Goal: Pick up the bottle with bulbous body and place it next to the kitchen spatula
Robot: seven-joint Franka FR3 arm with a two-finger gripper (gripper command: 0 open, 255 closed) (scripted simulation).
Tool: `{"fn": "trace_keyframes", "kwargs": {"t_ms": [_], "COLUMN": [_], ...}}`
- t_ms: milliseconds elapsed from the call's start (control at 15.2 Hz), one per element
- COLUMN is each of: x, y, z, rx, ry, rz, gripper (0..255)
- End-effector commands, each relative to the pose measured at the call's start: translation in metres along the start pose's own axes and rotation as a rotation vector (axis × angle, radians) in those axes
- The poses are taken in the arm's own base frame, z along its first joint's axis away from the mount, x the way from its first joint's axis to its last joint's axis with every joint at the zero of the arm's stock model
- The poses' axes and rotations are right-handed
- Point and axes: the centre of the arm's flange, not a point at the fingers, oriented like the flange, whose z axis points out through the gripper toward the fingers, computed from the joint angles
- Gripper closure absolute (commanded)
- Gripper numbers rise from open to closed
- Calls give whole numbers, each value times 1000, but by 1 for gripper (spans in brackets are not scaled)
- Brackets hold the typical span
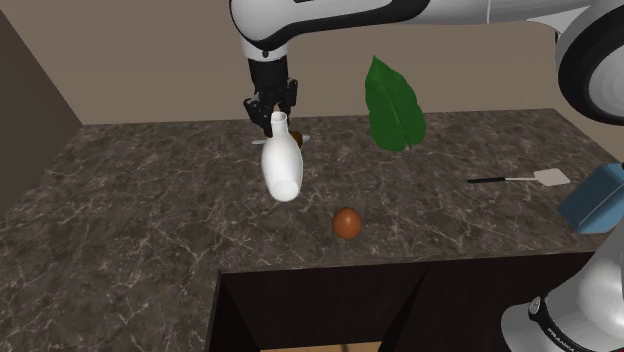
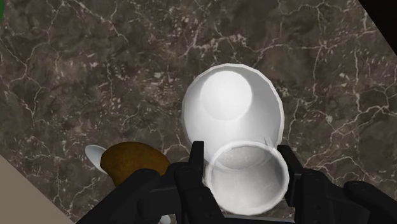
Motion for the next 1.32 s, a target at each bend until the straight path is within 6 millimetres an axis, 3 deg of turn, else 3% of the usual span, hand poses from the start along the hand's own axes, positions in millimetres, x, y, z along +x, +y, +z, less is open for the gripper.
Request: {"fn": "trace_keyframes", "kwargs": {"t_ms": [0, 1122, 1254], "x": [0, -4, -18], "y": [0, -1, 21], "z": [0, -83, -82], "rx": [0, 0, 0], "ry": [-1, -1, -1], "rz": [0, 0, 0], "gripper": [255, 255, 255]}}
